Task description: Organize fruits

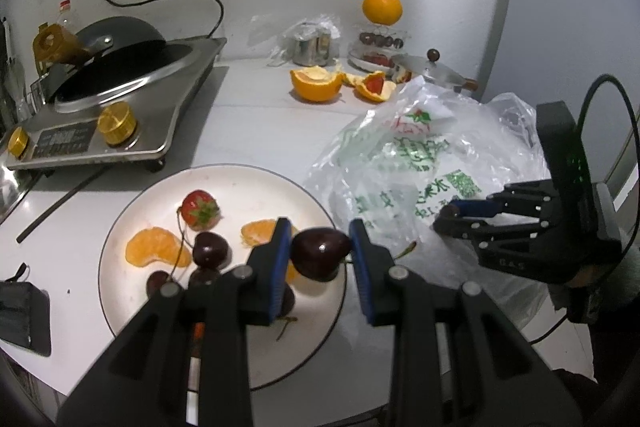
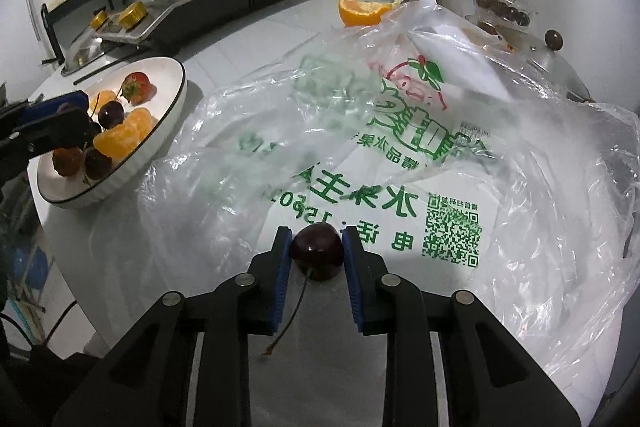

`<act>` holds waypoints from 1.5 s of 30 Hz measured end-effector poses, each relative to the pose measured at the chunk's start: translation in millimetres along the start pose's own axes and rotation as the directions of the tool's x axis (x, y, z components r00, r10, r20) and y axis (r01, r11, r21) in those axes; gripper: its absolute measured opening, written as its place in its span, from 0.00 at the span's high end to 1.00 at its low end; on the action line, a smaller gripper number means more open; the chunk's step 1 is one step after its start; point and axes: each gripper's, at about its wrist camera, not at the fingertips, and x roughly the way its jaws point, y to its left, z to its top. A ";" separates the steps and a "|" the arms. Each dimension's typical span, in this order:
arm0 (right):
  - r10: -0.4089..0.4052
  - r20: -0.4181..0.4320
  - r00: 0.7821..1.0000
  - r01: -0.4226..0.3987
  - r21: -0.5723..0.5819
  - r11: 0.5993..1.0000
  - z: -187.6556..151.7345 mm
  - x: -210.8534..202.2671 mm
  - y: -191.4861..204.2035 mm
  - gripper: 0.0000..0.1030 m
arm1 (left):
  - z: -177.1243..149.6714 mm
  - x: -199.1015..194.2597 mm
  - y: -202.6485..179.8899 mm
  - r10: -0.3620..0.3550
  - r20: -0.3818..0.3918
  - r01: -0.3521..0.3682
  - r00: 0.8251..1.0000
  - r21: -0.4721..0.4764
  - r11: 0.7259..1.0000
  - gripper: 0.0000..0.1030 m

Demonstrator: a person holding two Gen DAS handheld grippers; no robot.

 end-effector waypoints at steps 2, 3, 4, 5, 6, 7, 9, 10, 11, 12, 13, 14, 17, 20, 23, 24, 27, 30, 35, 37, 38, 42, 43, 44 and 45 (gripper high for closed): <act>-0.006 0.006 1.000 0.006 -0.011 1.000 0.3 -2.0 2.3 0.74 | -1.0 -2.4 1.5 0.003 0.005 -0.003 1.000 -0.003 1.000 0.71; -0.010 0.012 1.000 0.010 -0.014 1.000 1.1 -3.9 3.5 0.73 | -1.2 -3.9 2.7 0.004 0.009 -0.004 1.000 -0.005 1.000 0.71; -0.012 0.020 1.000 0.012 -0.018 1.000 2.8 -7.1 4.9 0.74 | -1.5 -5.5 3.6 0.006 0.012 -0.006 1.000 -0.006 1.000 0.71; -0.014 0.028 0.999 0.015 -0.021 1.000 4.9 -10.4 6.2 0.74 | -1.4 -6.9 4.5 0.008 0.015 -0.008 1.000 -0.008 1.000 0.71; -0.016 0.035 0.999 0.017 -0.023 1.000 7.3 -12.6 7.3 0.74 | -1.9 -8.8 5.9 0.009 0.019 -0.009 1.000 -0.009 1.000 0.71; -0.016 0.042 0.999 0.017 -0.029 0.999 9.9 -15.9 9.4 0.74 | -2.4 -11.0 8.0 0.012 0.023 -0.011 1.000 -0.011 1.000 0.71; -0.016 0.055 0.998 0.018 -0.038 0.999 14.1 -21.0 13.5 0.74 | -3.6 -14.0 11.8 0.019 0.029 -0.018 0.999 -0.014 1.000 0.71; -0.014 0.065 0.998 0.017 -0.045 0.999 16.8 -24.6 16.9 0.74 | -4.5 -15.2 13.3 0.021 0.031 -0.020 0.999 -0.016 1.000 0.71; -0.012 0.072 0.997 0.015 -0.051 0.999 18.9 -27.0 20.0 0.74 | -5.3 -16.6 15.6 0.023 0.033 -0.022 0.999 -0.019 1.000 0.71; -0.009 0.078 0.997 0.014 -0.057 0.998 21.3 -29.1 23.5 0.74 | -6.5 -18.0 18.1 0.026 0.034 -0.025 0.999 -0.022 0.999 0.71; -0.006 0.084 0.996 0.011 -0.062 0.998 23.4 -30.7 26.4 0.74 | -7.8 -19.3 21.5 0.032 0.034 -0.031 0.999 -0.027 0.999 0.71; -0.002 0.088 0.996 0.008 -0.067 0.998 25.3 -31.9 29.0 0.74 | -9.0 -20.5 24.7 0.036 0.034 -0.035 0.999 -0.032 0.999 0.71; 0.012 0.098 0.995 -0.003 -0.089 0.996 31.9 -33.5 40.6 0.74 | -12.4 -24.0 36.1 0.051 0.033 -0.049 0.998 -0.047 0.998 0.71; 0.022 0.103 0.994 -0.010 -0.109 0.994 38.6 -33.3 49.9 0.74 | -15.4 -26.3 45.5 0.059 0.030 -0.057 0.998 -0.060 0.997 0.71; 0.028 0.106 0.994 -0.014 -0.127 0.992 46.1 -32.3 58.7 0.74 | -18.6 -28.0 54.4 0.068 0.029 -0.066 0.997 -0.072 0.995 0.71; 0.029 0.108 0.994 -0.014 -0.133 0.991 48.6 -32.2 61.0 0.74 | -19.6 -29.0 57.9 0.072 0.030 -0.070 0.997 -0.077 0.995 0.71; 0.035 0.117 0.993 -0.018 -0.146 0.989 57.0 -31.8 69.0 0.73 | -21.9 -30.9 66.1 0.088 0.032 -0.085 0.996 -0.081 0.993 0.71; 0.045 0.119 0.992 -0.026 -0.160 0.987 62.2 -30.5 77.6 0.73 | -25.1 -31.0 75.5 0.099 0.029 -0.096 0.995 -0.092 0.991 0.71; 0.065 0.113 0.992 -0.044 -0.181 0.983 69.6 -23.4 91.2 0.73 | -28.7 -29.6 89.6 0.115 0.023 -0.111 0.993 -0.111 0.988 0.71; 0.070 0.108 0.992 -0.049 -0.190 0.981 72.5 -19.9 94.7 0.73 | -29.2 -28.2 95.4 0.120 0.021 -0.117 0.993 -0.118 0.986 0.71; 0.073 0.106 0.992 -0.052 -0.193 0.980 74.1 -18.4 96.4 0.73 | -29.3 -27.4 97.5 0.122 0.021 -0.118 0.992 -0.120 0.986 0.71; 0.088 0.100 0.991 -0.066 -0.208 0.976 81.6 -11.5 104.1 0.73 | -29.6 -22.6 102.7 0.152 0.019 -0.149 0.988 -0.106 0.983 0.71; 0.094 0.100 0.991 -0.071 -0.212 0.975 83.9 -9.6 106.4 0.73 | -29.7 -21.0 104.1 0.154 0.019 -0.152 0.988 -0.103 0.983 0.71; 0.098 0.099 0.990 -0.074 -0.215 0.974 85.1 -8.0 107.9 0.73 | -29.5 -19.9 105.4 0.154 0.018 -0.152 0.988 -0.102 0.983 0.71; 0.102 0.097 0.990 -0.079 -0.218 0.973 86.9 -5.7 109.8 0.73 | -29.3 -18.6 106.2 0.156 0.017 -0.154 0.988 -0.100 0.983 0.71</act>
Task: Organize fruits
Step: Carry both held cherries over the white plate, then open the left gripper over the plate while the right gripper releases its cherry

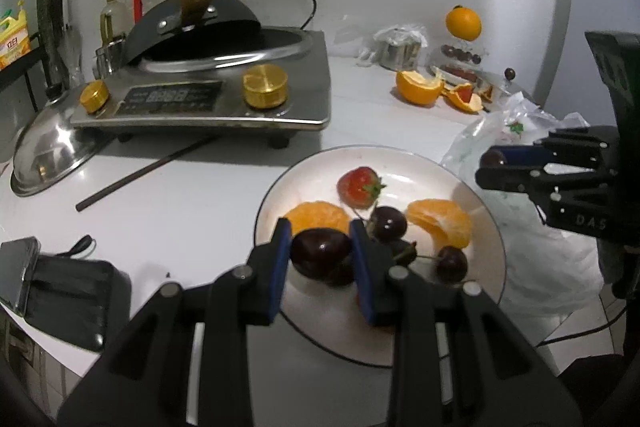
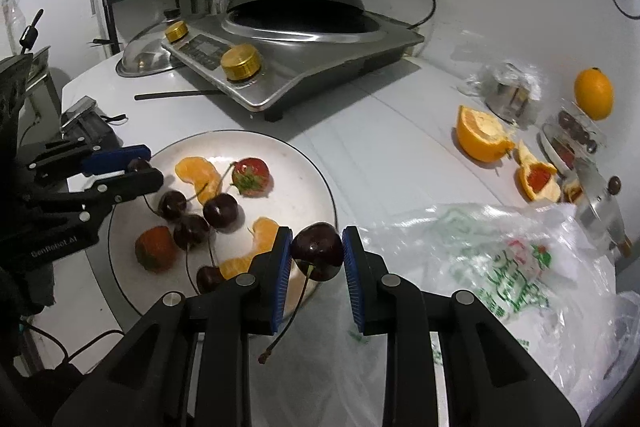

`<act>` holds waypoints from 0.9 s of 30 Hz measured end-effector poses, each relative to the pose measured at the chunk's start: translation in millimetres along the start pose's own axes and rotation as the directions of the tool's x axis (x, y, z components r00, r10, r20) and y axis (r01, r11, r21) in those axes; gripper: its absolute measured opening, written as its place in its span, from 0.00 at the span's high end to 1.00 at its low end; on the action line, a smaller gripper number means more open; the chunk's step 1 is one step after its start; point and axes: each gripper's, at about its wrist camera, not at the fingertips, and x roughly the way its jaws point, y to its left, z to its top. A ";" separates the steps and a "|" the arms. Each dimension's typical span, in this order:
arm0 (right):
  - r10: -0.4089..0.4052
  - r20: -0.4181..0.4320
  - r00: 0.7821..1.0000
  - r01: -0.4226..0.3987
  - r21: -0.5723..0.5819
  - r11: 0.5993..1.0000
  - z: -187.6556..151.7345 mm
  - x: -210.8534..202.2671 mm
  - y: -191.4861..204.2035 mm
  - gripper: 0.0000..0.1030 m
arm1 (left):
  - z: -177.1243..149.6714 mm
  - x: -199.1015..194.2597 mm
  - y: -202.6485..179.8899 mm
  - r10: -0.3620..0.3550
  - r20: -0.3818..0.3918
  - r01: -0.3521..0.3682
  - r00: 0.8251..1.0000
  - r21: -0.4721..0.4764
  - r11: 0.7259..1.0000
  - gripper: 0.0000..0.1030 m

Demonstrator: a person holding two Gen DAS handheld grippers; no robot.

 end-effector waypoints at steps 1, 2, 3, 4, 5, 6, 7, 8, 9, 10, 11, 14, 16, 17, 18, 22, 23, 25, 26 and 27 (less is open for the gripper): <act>0.005 -0.001 1.000 -0.005 -0.003 1.000 2.2 3.3 1.5 0.73 | 0.5 1.9 0.8 0.005 -0.002 -0.005 1.000 0.006 1.000 0.71; 0.011 -0.003 1.000 -0.011 -0.005 1.000 4.0 6.3 2.7 0.73 | 0.9 3.2 1.2 0.008 -0.003 -0.008 1.000 0.008 1.000 0.71; 0.015 -0.004 1.000 -0.015 -0.007 1.000 5.3 8.3 3.2 0.73 | 1.3 4.4 2.0 0.010 -0.005 -0.010 1.000 0.009 1.000 0.71; 0.020 -0.005 1.000 -0.020 -0.008 1.000 7.2 10.9 4.4 0.73 | 2.1 5.9 3.7 0.007 -0.006 -0.007 1.000 0.007 1.000 0.71; 0.027 -0.005 1.000 -0.027 -0.010 1.000 9.4 13.8 5.5 0.73 | 2.6 6.9 4.4 0.007 -0.008 -0.007 1.000 0.006 1.000 0.71; 0.032 -0.005 0.999 -0.032 -0.011 0.999 11.2 16.5 6.4 0.73 | 3.1 8.3 5.3 0.007 -0.010 -0.007 1.000 0.006 1.000 0.71; 0.036 -0.006 0.999 -0.036 -0.012 0.999 12.8 18.9 7.1 0.73 | 3.7 9.8 6.2 0.005 -0.012 -0.005 1.000 0.004 1.000 0.71; 0.040 -0.007 0.999 -0.040 -0.013 0.999 14.3 21.2 7.8 0.73 | 4.2 11.0 6.7 0.001 -0.013 -0.001 1.000 0.003 1.000 0.71; 0.046 -0.007 0.999 -0.046 -0.013 0.999 16.6 24.2 8.7 0.73 | 4.7 12.3 6.8 -0.002 -0.015 0.002 1.000 0.006 1.000 0.71; 0.050 -0.007 0.999 -0.050 -0.014 0.999 18.1 26.1 9.3 0.73 | 5.2 14.0 6.9 -0.003 -0.016 0.003 1.000 0.009 1.000 0.71; 0.056 -0.008 0.998 -0.056 -0.015 0.998 20.0 29.2 10.4 0.73 | 5.8 15.7 7.4 -0.001 -0.019 0.002 1.000 0.008 1.000 0.71; 0.067 -0.014 0.998 -0.067 -0.016 0.998 23.5 37.4 12.2 0.73 | 6.9 23.7 9.9 0.008 -0.043 -0.008 0.999 0.000 1.000 0.71; 0.075 -0.021 0.997 -0.075 -0.016 0.997 25.3 44.3 13.3 0.73 | 6.8 27.5 10.6 0.011 -0.053 -0.011 0.999 0.000 1.000 0.70; 0.077 -0.025 0.997 -0.078 -0.016 0.997 25.9 47.4 14.1 0.73 | 6.6 28.9 11.1 0.008 -0.057 -0.008 0.998 0.000 1.000 0.70; 0.080 -0.028 0.996 -0.080 -0.017 0.997 26.1 49.7 14.5 0.73 | 6.4 31.1 10.9 0.005 -0.064 -0.005 0.998 0.000 1.000 0.69; 0.089 -0.038 0.995 -0.089 -0.010 0.996 27.9 58.3 14.5 0.73 | 6.5 36.0 11.7 -0.001 -0.081 0.001 0.997 -0.002 1.000 0.69; 0.090 -0.040 0.995 -0.090 -0.008 0.996 28.1 59.7 14.2 0.73 | 6.9 36.6 11.7 -0.004 -0.081 0.004 0.997 -0.003 1.000 0.69; 0.093 -0.044 0.995 -0.093 -0.001 0.996 28.7 62.5 13.3 0.73 | 8.1 37.7 11.4 -0.003 -0.084 0.003 0.996 0.001 1.000 0.67; 0.095 -0.045 0.994 -0.095 0.001 0.995 28.8 63.1 13.2 0.73 | 8.5 37.8 11.2 -0.002 -0.084 0.002 0.996 0.001 1.000 0.65; 0.096 -0.046 0.994 -0.096 0.002 0.995 29.0 63.7 13.4 0.73 | 8.9 38.0 11.3 -0.001 -0.086 0.001 0.996 -0.001 1.000 0.65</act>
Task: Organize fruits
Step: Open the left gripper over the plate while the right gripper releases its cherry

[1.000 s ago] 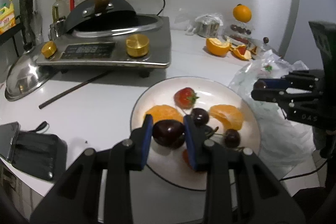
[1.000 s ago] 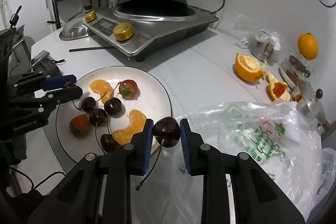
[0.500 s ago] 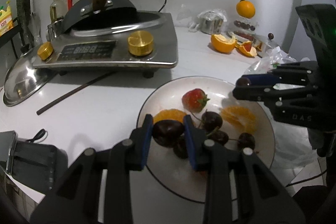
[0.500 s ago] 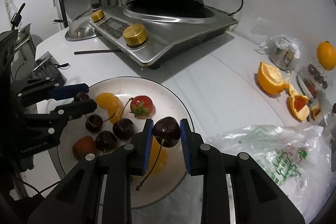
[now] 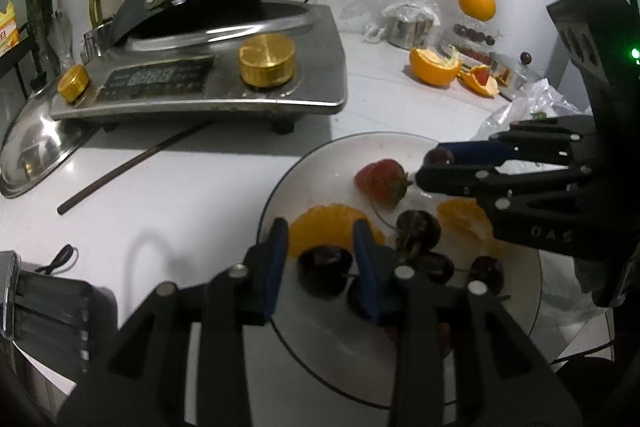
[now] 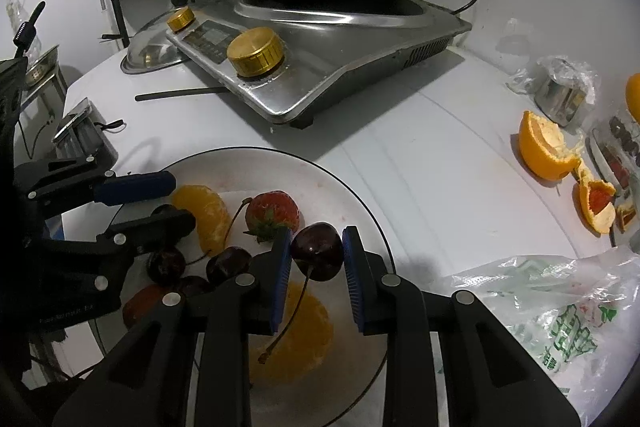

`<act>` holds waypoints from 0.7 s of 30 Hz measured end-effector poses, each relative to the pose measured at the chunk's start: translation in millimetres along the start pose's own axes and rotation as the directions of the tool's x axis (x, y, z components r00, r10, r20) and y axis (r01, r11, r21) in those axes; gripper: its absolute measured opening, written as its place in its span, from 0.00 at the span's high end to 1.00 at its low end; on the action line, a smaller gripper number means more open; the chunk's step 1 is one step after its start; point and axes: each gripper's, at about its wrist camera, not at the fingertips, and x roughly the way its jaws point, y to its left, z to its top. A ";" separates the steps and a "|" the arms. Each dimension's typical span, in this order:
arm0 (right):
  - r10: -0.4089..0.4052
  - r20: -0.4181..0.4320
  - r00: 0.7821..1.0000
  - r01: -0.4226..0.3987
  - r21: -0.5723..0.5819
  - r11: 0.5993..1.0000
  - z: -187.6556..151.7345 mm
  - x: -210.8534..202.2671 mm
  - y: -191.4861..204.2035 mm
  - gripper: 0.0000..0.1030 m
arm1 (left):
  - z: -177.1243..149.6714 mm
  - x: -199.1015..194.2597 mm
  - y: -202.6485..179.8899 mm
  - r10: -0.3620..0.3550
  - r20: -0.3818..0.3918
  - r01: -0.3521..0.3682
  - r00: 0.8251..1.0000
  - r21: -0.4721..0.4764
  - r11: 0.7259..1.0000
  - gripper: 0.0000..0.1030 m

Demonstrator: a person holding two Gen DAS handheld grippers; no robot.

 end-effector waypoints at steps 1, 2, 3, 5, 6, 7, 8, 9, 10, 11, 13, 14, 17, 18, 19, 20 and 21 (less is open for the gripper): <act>0.001 0.000 1.000 -0.001 0.000 1.000 -0.1 0.3 0.1 0.73 | 0.3 0.0 0.2 0.000 -0.001 0.000 1.000 -0.001 1.000 0.65; 0.002 -0.001 1.000 -0.002 0.001 1.000 -0.2 0.8 0.1 0.73 | 0.4 -0.2 0.5 0.001 -0.001 -0.001 1.000 -0.002 1.000 0.65; 0.002 -0.003 1.000 -0.002 0.001 1.000 -0.4 1.2 0.4 0.73 | 0.4 -0.4 0.9 0.002 0.000 -0.002 1.000 -0.002 1.000 0.65; 0.003 -0.006 1.000 -0.003 0.001 1.000 -0.6 1.9 0.7 0.73 | 0.4 -1.4 1.5 0.004 0.002 -0.004 1.000 -0.002 1.000 0.64; 0.002 -0.008 1.000 -0.002 0.002 1.000 -0.7 2.2 1.0 0.73 | 0.3 -2.1 1.9 0.005 0.003 -0.005 1.000 -0.003 1.000 0.64; 0.000 -0.009 1.000 0.000 0.002 1.000 -0.7 2.4 1.5 0.73 | 0.1 -3.2 1.9 0.006 0.005 -0.006 1.000 -0.003 1.000 0.62; -0.001 -0.010 1.000 0.001 0.002 1.000 -0.8 2.6 2.2 0.73 | -0.1 -4.2 1.7 0.003 0.006 -0.003 1.000 -0.003 1.000 0.59; -0.003 -0.011 1.000 0.003 0.002 1.000 -0.7 2.4 2.7 0.73 | -0.2 -5.3 1.3 -0.001 0.008 0.001 1.000 -0.002 1.000 0.57; -0.005 -0.010 1.000 0.005 0.002 1.000 -0.6 1.8 3.3 0.73 | -0.5 -6.8 0.3 -0.005 0.011 0.005 1.000 0.001 1.000 0.53; -0.004 -0.010 1.000 0.004 0.002 1.000 -0.4 1.3 3.9 0.72 | -0.6 -8.1 -1.1 -0.005 0.014 0.005 1.000 0.004 1.000 0.51; -0.004 -0.009 1.000 0.004 0.005 1.000 0.0 -0.7 4.4 0.72 | -1.0 -10.7 -2.8 -0.003 0.017 0.003 1.000 0.004 1.000 0.51; -0.004 -0.007 1.000 0.004 0.006 1.000 0.0 -2.5 4.6 0.71 | -1.2 -11.8 -3.0 -0.003 0.018 0.003 1.000 0.002 1.000 0.51; -0.010 0.001 1.000 0.010 0.005 1.000 -0.8 -8.5 6.0 0.66 | -1.1 -15.9 -4.0 0.005 0.024 -0.005 1.000 -0.001 1.000 0.51; -0.011 0.002 1.000 0.011 0.006 1.000 -0.9 -10.2 6.2 0.66 | -1.1 -18.3 -4.5 0.006 0.029 -0.006 1.000 -0.001 1.000 0.51; -0.014 0.005 1.000 0.014 0.006 1.000 -1.5 -12.6 6.4 0.66 | -1.3 -20.2 -5.3 0.008 0.032 -0.008 0.999 0.000 1.000 0.51; -0.016 0.006 1.000 0.016 0.007 1.000 -2.2 -14.9 6.4 0.66 | -1.4 -21.9 -6.0 0.010 0.035 -0.010 0.999 0.001 1.000 0.51; -0.018 0.008 1.000 0.018 0.006 1.000 -3.2 -17.2 6.6 0.66 | -1.5 -23.8 -7.1 0.010 0.039 -0.010 0.999 0.002 1.000 0.51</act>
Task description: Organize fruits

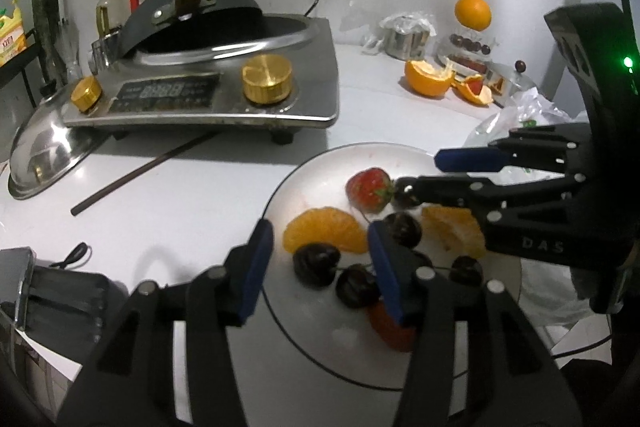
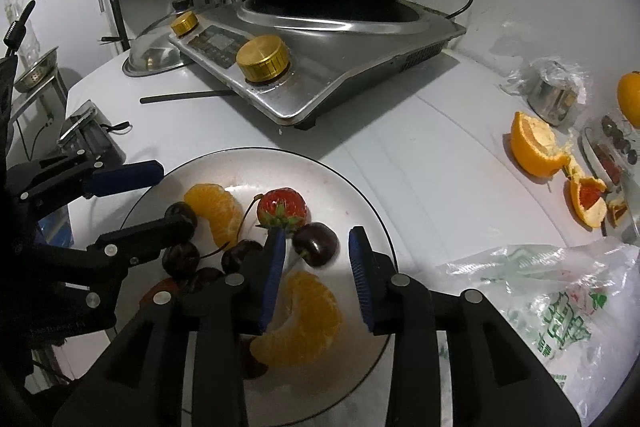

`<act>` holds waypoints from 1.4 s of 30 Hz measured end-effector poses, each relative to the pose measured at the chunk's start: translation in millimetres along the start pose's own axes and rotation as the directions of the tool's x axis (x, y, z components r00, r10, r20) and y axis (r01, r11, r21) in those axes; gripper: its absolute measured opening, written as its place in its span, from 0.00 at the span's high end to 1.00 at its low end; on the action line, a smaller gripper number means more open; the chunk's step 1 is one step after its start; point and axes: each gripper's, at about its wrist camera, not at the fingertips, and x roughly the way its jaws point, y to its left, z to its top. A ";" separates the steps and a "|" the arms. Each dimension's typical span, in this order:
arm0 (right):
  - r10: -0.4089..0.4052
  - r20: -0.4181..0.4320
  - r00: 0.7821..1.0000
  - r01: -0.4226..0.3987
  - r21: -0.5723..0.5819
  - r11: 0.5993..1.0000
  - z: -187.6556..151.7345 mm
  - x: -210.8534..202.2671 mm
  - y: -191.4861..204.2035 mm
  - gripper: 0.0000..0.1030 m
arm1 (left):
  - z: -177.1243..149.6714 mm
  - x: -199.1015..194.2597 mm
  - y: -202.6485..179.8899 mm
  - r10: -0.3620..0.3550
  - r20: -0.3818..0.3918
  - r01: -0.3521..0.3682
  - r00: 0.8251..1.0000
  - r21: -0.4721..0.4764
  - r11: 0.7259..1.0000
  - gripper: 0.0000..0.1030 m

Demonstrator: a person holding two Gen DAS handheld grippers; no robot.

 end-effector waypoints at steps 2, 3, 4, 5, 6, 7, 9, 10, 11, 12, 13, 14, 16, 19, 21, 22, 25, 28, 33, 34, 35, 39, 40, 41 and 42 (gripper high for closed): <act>-0.004 0.005 1.000 0.004 -0.001 1.000 -1.9 -4.9 0.6 0.66 | 0.0 -3.0 -3.3 0.000 0.005 0.000 1.000 0.003 1.000 0.51; -0.005 0.007 1.000 0.005 -0.001 1.000 -2.9 -7.4 0.8 0.66 | -0.2 -4.4 -4.4 0.000 0.007 0.000 1.000 0.005 1.000 0.51; -0.007 0.009 1.000 0.007 0.000 1.000 -3.9 -9.1 0.8 0.66 | -0.5 -6.1 -5.7 0.000 0.009 0.000 1.000 0.005 1.000 0.51; -0.009 0.011 1.000 0.009 0.001 1.000 -4.9 -11.5 1.0 0.66 | -0.8 -8.1 -7.2 0.000 0.012 0.000 1.000 0.006 1.000 0.50; -0.011 0.014 1.000 0.011 0.001 1.000 -6.3 -14.8 1.1 0.66 | -1.2 -10.0 -8.9 0.001 0.015 -0.001 1.000 0.007 1.000 0.50; -0.014 0.017 1.000 0.014 0.001 1.000 -7.5 -17.2 1.1 0.66 | -1.4 -11.6 -9.9 0.001 0.017 -0.001 1.000 0.009 1.000 0.50; -0.019 0.023 1.000 0.019 0.003 1.000 -10.1 -22.6 1.1 0.66 | -2.4 -14.9 -12.1 0.001 0.021 -0.002 1.000 0.012 1.000 0.50; -0.021 0.025 0.999 0.021 0.004 1.000 -11.6 -25.1 1.0 0.66 | -3.1 -17.1 -14.1 0.001 0.024 -0.001 1.000 0.013 1.000 0.50; -0.023 0.027 0.999 0.023 0.005 1.000 -13.0 -27.0 1.0 0.66 | -3.7 -18.8 -16.0 0.001 0.025 -0.001 1.000 0.015 1.000 0.50; -0.026 0.028 0.999 0.025 0.006 1.000 -14.4 -29.2 1.2 0.66 | -4.3 -20.6 -18.2 0.001 0.027 -0.001 1.000 0.017 1.000 0.50; -0.027 0.031 0.999 0.027 0.007 1.000 -16.5 -32.2 1.3 0.66 | -4.8 -21.6 -19.7 -0.001 0.028 0.000 1.000 0.019 1.000 0.50; -0.029 0.033 0.999 0.029 0.007 1.000 -18.0 -34.5 1.4 0.66 | -5.5 -23.4 -22.0 -0.003 0.029 0.002 1.000 0.022 1.000 0.50; -0.034 0.037 0.999 0.034 0.011 0.999 -21.0 -39.5 1.1 0.66 | -7.1 -26.3 -27.0 -0.004 0.031 0.003 1.000 0.029 1.000 0.50; -0.042 0.044 0.998 0.042 0.015 0.999 -27.5 -48.6 -0.8 0.66 | -8.6 -30.8 -34.1 -0.008 0.036 0.007 0.999 0.038 0.999 0.50; -0.048 0.047 0.998 0.048 0.020 0.999 -31.8 -53.8 -2.0 0.66 | -9.2 -33.4 -38.2 -0.010 0.040 0.008 0.999 0.043 0.999 0.50; -0.051 0.050 0.997 0.050 0.023 0.998 -34.2 -56.9 -2.6 0.66 | -9.9 -35.2 -41.3 -0.011 0.042 0.009 0.999 0.046 0.999 0.49; -0.062 0.058 0.996 0.060 0.033 0.998 -42.2 -66.5 -5.6 0.66 | -12.0 -38.6 -48.9 -0.013 0.042 0.011 0.999 0.053 0.999 0.48; -0.073 0.062 0.995 0.071 0.045 0.997 -49.9 -74.8 -7.9 0.66 | -14.9 -42.9 -55.9 -0.022 0.051 0.019 0.998 0.054 0.998 0.29; -0.093 0.075 0.993 0.088 0.068 0.994 -64.1 -91.2 -13.2 0.66 | -17.2 -49.8 -69.4 -0.031 0.060 0.028 0.998 0.065 0.998 0.29; -0.097 0.078 0.992 0.092 0.073 0.993 -67.1 -94.3 -14.0 0.66 | -17.7 -51.2 -73.1 -0.033 0.060 0.029 0.998 0.070 0.997 0.28; -0.101 0.080 0.992 0.095 0.077 0.993 -69.8 -96.6 -15.7 0.66 | -18.2 -52.2 -76.4 -0.035 0.060 0.030 0.998 0.074 0.997 0.28; -0.120 0.090 0.989 0.111 0.101 0.989 -83.1 -110.7 -21.1 0.66 | -19.6 -59.5 -90.6 -0.049 0.069 0.043 0.996 0.090 0.995 0.28; -0.125 0.093 0.988 0.115 0.106 0.988 -86.6 -114.5 -22.4 0.66 | -19.8 -61.3 -93.9 -0.053 0.071 0.046 0.996 0.094 0.995 0.28; -0.130 0.095 0.987 0.120 0.112 0.987 -90.2 -118.2 -23.6 0.66 | -19.9 -62.9 -97.1 -0.055 0.074 0.048 0.996 0.099 0.994 0.28; -0.138 0.099 0.985 0.126 0.119 0.985 -94.3 -123.2 -25.3 0.66 | -20.3 -65.6 -101.4 -0.058 0.078 0.050 0.995 0.105 0.993 0.28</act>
